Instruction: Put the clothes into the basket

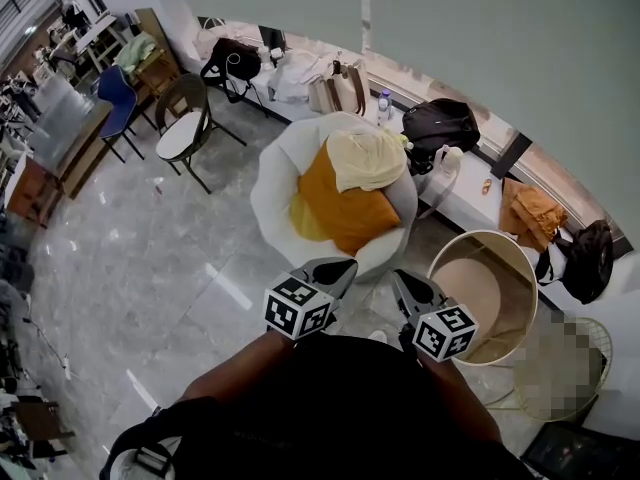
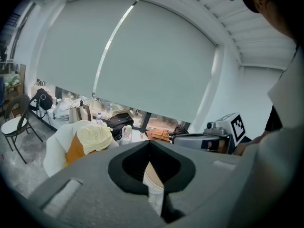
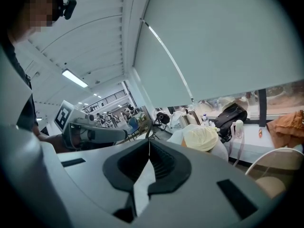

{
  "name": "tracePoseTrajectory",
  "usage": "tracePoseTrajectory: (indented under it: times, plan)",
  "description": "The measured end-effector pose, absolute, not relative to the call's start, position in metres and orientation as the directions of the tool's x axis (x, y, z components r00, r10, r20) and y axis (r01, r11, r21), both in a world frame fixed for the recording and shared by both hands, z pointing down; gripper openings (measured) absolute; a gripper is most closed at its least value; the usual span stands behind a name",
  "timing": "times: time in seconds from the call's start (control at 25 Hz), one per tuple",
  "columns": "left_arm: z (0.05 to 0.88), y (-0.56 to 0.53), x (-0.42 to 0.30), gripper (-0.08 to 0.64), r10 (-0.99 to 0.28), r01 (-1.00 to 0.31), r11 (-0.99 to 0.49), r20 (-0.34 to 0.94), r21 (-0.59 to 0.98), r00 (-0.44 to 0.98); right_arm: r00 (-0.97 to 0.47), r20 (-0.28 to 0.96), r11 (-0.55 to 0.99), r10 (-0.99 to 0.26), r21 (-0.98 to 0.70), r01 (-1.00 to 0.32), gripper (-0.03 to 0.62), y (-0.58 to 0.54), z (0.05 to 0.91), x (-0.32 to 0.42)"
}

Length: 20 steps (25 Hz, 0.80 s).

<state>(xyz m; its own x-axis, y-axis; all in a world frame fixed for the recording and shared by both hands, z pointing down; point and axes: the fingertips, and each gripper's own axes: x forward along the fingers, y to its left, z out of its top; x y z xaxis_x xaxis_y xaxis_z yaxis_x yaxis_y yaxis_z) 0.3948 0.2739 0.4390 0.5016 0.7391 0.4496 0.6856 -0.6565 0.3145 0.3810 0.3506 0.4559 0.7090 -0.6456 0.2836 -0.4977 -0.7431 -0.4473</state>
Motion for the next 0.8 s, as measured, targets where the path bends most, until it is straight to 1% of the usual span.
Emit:
tracePoseTrajectory:
  times: [0.24,0.4,0.64,0.8]
  plan:
    - [0.446,0.314,0.389,0.000,0.729,0.653,-0.676,0.444,0.343,0.521,0.692,0.292,-0.733,-0.659,-0.453,-0.507,0.017,0.396,0.463,0.376]
    - [0.447,0.330,0.388,0.000,0.707,0.634,-0.698,0.460,0.333,0.537,0.683,0.300,-0.726,-0.666,-0.471,-0.501,0.016,0.420,0.472,0.377]
    - [0.448,0.326,0.390,0.000,0.668,0.617,-0.730,0.498,0.295,0.552,0.665,0.302,-0.708,-0.683,-0.495,-0.503,0.017,0.423,0.480,0.384]
    - [0.451,0.326,0.407,0.000,0.671,0.619,-0.727,0.504,0.298,0.545,0.669,0.303,-0.711,-0.679,-0.496,-0.498,0.017,0.423,0.482,0.398]
